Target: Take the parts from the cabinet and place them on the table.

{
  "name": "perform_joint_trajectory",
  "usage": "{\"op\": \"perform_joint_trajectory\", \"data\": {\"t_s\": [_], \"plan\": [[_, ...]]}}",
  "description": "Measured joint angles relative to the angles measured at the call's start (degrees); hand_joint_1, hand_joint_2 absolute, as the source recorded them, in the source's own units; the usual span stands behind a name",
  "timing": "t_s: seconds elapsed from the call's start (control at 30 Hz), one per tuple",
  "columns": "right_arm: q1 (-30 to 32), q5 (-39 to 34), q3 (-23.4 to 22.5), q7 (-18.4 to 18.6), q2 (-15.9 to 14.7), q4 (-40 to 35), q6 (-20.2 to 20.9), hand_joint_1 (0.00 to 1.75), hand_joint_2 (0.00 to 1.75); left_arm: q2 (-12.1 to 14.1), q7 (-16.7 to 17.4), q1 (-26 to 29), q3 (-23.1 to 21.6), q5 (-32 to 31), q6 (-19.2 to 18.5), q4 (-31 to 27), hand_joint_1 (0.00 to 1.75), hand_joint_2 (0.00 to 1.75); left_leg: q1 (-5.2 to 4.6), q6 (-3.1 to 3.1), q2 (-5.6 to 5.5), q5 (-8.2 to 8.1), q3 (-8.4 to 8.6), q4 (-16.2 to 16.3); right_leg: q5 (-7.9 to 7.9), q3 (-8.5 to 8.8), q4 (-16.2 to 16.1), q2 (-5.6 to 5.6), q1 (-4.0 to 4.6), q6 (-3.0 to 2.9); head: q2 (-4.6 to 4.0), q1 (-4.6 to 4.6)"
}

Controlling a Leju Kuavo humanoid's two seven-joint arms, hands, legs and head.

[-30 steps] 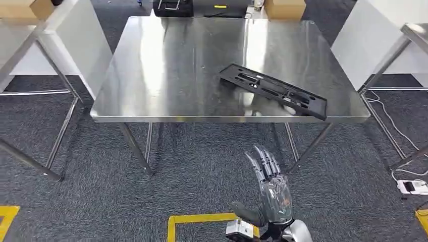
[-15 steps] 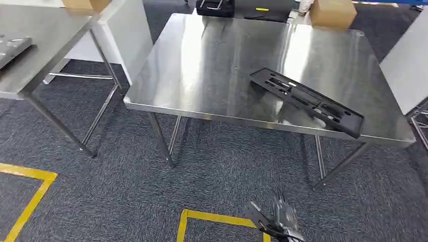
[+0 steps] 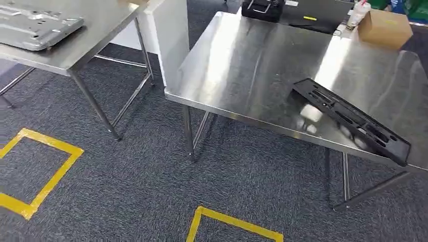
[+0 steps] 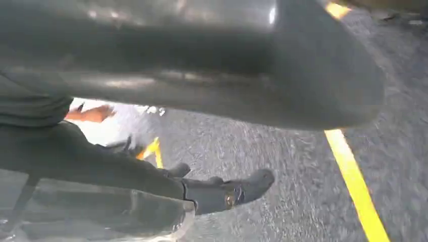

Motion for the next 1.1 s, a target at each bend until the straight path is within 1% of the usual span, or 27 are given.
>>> {"op": "perform_joint_trajectory", "data": {"t_s": [0.03, 0.07, 0.1, 0.13, 0.17, 0.2, 0.3, 0.33, 0.37, 0.4, 0.47, 0.5, 0.53, 0.57, 0.63, 0.67, 0.7, 0.73, 0.8, 0.83, 0.87, 0.9, 0.93, 1.0, 1.03, 1.07, 1.1], "plan": [[0.05, 0.92, 0.24, 0.35, 0.02, 0.26, 0.17, 0.0, 0.0, -0.02, 0.56, 0.07, -0.62, -0.87, -0.02, 0.0, 0.0, 0.0, -0.08, 0.04, -0.88, 0.06, -0.01, 0.01, 0.29, -0.38, 0.61, 0.14, 0.0, 0.28, 0.0, -0.02], [0.0, 1.83, 0.41, 0.76, 0.02, 0.5, 0.26, 0.0, 0.0, -0.02, 1.45, 0.22, -2.06, -2.37, -0.04, 0.0, 0.0, 0.0, -0.11, 0.02, -1.8, 0.13, 0.0, 0.04, 1.71, 0.65, -1.79, 0.23, 0.0, 0.77, 0.0, 0.0], [-0.15, 2.11, 0.44, 0.76, 0.02, 0.61, 0.28, 0.0, 0.0, -0.02, 1.62, 0.25, -2.82, -2.63, -0.04, 0.0, 0.0, 0.0, -0.1, -0.12, -2.64, 0.23, 0.01, 0.06, 3.82, 2.76, -6.28, 0.55, 0.01, 1.25, 0.0, 0.0], [-0.32, 2.22, 0.44, 0.76, 0.02, 0.74, 0.3, 0.0, 0.0, -0.09, 1.69, 0.24, -3.33, -2.76, -0.04, 0.0, 0.0, 0.0, -0.1, -0.29, -3.45, 0.34, 0.04, 0.06, 6.04, 5.39, -11.73, 1.71, -0.03, 1.55, 0.0, 0.0], [-0.38, 2.31, 0.46, 0.76, 0.0, 0.89, 0.3, 0.0, 0.0, -0.2, 1.82, 0.23, -3.77, -2.92, -0.04, 0.0, 0.0, 0.0, -0.04, -0.5, -4.09, 0.48, -0.02, 0.05, 7.35, 7.45, -16.19, 4.4, -0.12, 1.39, 0.0, 0.02], [-0.43, 2.31, 0.46, 0.76, -0.09, 1.09, 0.33, 0.0, 0.0, -0.28, 1.84, 0.2, -4.09, -3.07, -0.04, 0.0, 0.0, 0.0, -0.51, -0.83, -4.64, 0.45, -0.04, 0.29, 7.38, 7.37, -17.03, 4.95, 0.31, 0.71, 0.0, -0.02], [-0.77, 2.42, 0.5, 0.76, 0.07, 1.24, 0.35, 0.0, 0.0, -0.31, 1.89, 0.44, -4.92, -3.09, -0.04, 0.02, 0.0, 0.0, -0.19, -1.78, -5.99, 0.93, -0.34, -0.17, 7.59, 7.38, -17.0, 3.21, 0.77, -0.46, 0.0, -0.02], [-0.84, 2.44, 0.52, 0.76, 0.15, 1.27, 0.35, 0.0, 0.0, -0.24, 1.91, 0.54, -5.06, -3.09, -0.04, 0.04, 0.0, 0.0, -0.22, -2.16, -6.45, 1.04, -0.61, 0.0, 8.09, 7.98, -17.51, 2.36, -0.2, -1.15, 0.0, 0.0], [-0.92, 2.51, 0.55, 0.91, 0.07, 1.27, 0.35, 0.0, 0.0, -0.22, 1.93, 0.56, -5.12, -3.26, -0.04, 0.04, 0.0, 0.0, -0.13, -2.16, -3.84, 0.02, -1.25, 1.26, 8.32, 8.01, -17.66, 1.6, -0.34, -1.47, 0.0, -0.09], [-0.87, 2.55, 0.55, 1.49, 0.13, 1.31, 0.35, 0.0, 0.0, -0.22, 2.02, 0.51, -5.36, -3.82, -0.04, 0.04, 0.0, 0.0, -0.21, -2.31, -1.04, -2.53, -2.67, 4.34, 8.46, 7.97, -17.67, 0.94, -0.23, -2.35, 0.0, -0.33], [-0.65, 2.6, 0.55, 2.51, 0.2, 1.57, 1.2, 0.0, 0.0, -0.24, 1.95, 0.36, -6.13, -4.32, 0.26, 0.04, 0.0, 0.0, 0.07, -2.9, 0.73, -7.24, -6.92, 13.43, 8.39, 7.91, -17.65, -0.9, 0.08, -2.72, 0.0, -0.33], [-0.6, 2.88, 0.57, 3.02, 0.15, 1.73, 1.95, 0.0, 0.0, -0.33, 1.82, 0.37, -6.41, -4.32, 0.42, 0.04, 0.0, 0.0, 0.22, -3.2, 0.99, -8.34, -8.56, 16.93, 8.35, 7.85, -17.63, -1.76, 0.13, -2.76, 0.0, -0.31], [-0.58, 3.32, 0.63, 3.52, 0.09, 1.81, 2.69, 0.0, 0.0, -0.37, 1.82, 0.42, -6.54, -4.36, 0.44, 0.04, 0.0, 0.0, 0.43, -3.43, 1.26, -8.19, -9.06, 18.11, 8.33, 7.78, -17.62, -2.59, 0.13, -2.76, 0.0, -0.33], [-0.61, 3.78, 0.87, 3.78, 0.04, 1.86, 3.15, 0.0, 0.0, -0.37, 1.84, 0.53, -6.56, -4.36, 0.22, 0.04, 0.0, 0.0, 0.75, -3.64, 1.64, -6.87, -8.24, 16.62, 8.27, 7.46, -17.58, -3.28, 0.11, -2.78, 0.0, -0.33], [-0.72, 4.63, 1.55, 3.74, 0.04, 1.86, 3.89, 0.0, 0.0, -0.37, 1.95, 0.57, -6.76, -4.36, -0.02, 0.04, 0.0, 0.0, 1.13, -3.81, 3.31, -2.81, -3.08, 7.7, 7.87, 7.57, -17.5, -4.68, 0.01, -2.29, 0.0, -0.33], [-0.83, 4.8, 1.77, 3.32, 0.0, 1.86, 4.47, 0.0, 0.0, -0.46, 1.95, 0.45, -6.89, -4.25, 0.0, 0.04, 0.0, 0.0, 1.14, -3.76, 6.17, -1.83, 0.0, 3.06, 7.61, 8.04, -17.2, -5.25, 0.13, -1.92, 0.0, -0.33], [-0.73, 4.93, 1.81, 2.86, -0.24, 1.88, 4.98, 0.0, 0.0, -0.66, 1.95, 0.23, -6.89, -4.01, 0.07, 0.04, 0.0, 0.0, 0.89, -3.63, 8.14, -1.84, 0.99, 1.07, 7.13, 7.66, -16.7, -5.66, 0.88, -1.39, 0.0, -0.48], [-0.84, 5.39, 1.92, 2.29, -0.26, 1.94, 5.44, 0.0, 0.0, -0.74, 1.82, 0.25, -6.89, -3.64, 0.13, 0.04, 0.0, 0.0, 0.77, -3.15, 6.63, -1.8, 0.93, 1.36, 6.96, 7.97, -16.83, -6.28, 0.96, -1.07, 0.0, 0.1], [-1.21, 6.38, 2.38, 1.83, -0.5, 1.94, 6.41, 0.0, 0.0, -1.12, 1.51, 0.57, -6.89, -3.03, 0.39, 0.07, 0.0, 0.0, 0.11, -2.42, 5.33, -1.81, 0.65, 1.38, 6.99, 8.87, -17.17, -7.64, 0.99, -0.31, 0.0, 0.11], [-1.49, 6.75, 2.8, 1.64, -0.57, 1.94, 6.69, 0.0, 0.0, -1.27, 1.43, 0.79, -6.89, -2.78, 0.55, 0.09, 0.0, 0.0, 0.09, -1.72, 4.39, -1.34, 0.68, 0.87, 6.89, 9.21, -17.14, -8.43, 1.14, 0.12, 0.0, 0.11], [-1.61, 6.9, 3.1, 1.59, -0.89, 1.96, 6.91, 0.0, 0.0, -1.51, 1.43, 1.0, -6.87, -2.57, 0.63, 0.09, 0.0, 0.0, 0.46, -1.11, 3.93, -0.87, 0.78, 0.52, 6.19, 8.63, -16.4, -5.82, 0.43, 0.41, 0.0, 0.13], [-1.46, 6.92, 3.28, 1.57, -0.85, 2.01, 7.02, 0.0, 0.0, -1.57, 1.41, 1.0, -6.85, -2.55, 0.68, 0.09, 0.0, 0.0, 0.51, -0.59, 3.29, -0.57, 0.6, 0.38, 4.77, 7.78, -14.25, -2.63, 0.28, 0.29, 0.0, 0.17], [-1.43, 6.94, 3.34, 1.4, -0.85, 2.07, 7.06, 0.0, 0.0, -1.68, 1.36, 0.89, -6.85, -2.52, 0.72, 0.09, 0.0, 0.0, 0.47, -0.35, 2.47, -0.41, 0.31, 0.38, 2.55, 5.59, -9.65, -0.79, 0.12, -0.02, 0.0, 0.22], [-1.22, 6.83, 3.37, 1.2, -1.07, 2.29, 7.17, 0.0, 0.0, -1.9, 1.32, 0.88, -6.85, -2.46, 0.72, 0.09, 0.0, 0.0, 0.34, -0.13, 0.58, -0.25, -0.04, 0.39, -0.63, 1.07, -0.64, -0.01, 0.26, 0.01, 0.0, 0.28], [-1.46, 6.9, 3.41, 1.18, -1.11, 2.29, 7.17, 0.0, 0.0, -1.95, 1.32, 1.07, -6.85, -2.46, 0.72, 0.09, 0.0, 0.0, 0.29, -0.14, -0.2, -0.2, -0.1, 0.4, -0.73, 0.07, 1.23, 0.07, 0.25, 0.41, 0.0, 0.31], [-1.62, 6.95, 3.43, 1.24, -1.13, 2.31, 7.19, 0.0, 0.0, -1.97, 1.32, 1.21, -6.85, -2.46, 0.7, 0.11, 0.0, 0.0, 0.28, -0.18, -0.72, -0.17, -0.07, 0.41, -0.18, 0.26, 0.74, 0.1, 0.18, 0.75, 0.0, 0.28], [-1.58, 6.94, 3.43, 1.26, -1.22, 2.31, 7.26, 0.0, 0.0, -1.99, 1.32, 1.31, -6.82, -2.46, 0.7, 0.11, 0.0, 0.0, 0.35, -0.38, -2.09, -0.05, -0.04, 0.44, 2.46, 2.46, -4.08, 0.3, 0.08, 1.68, 0.0, 0.31]]}}
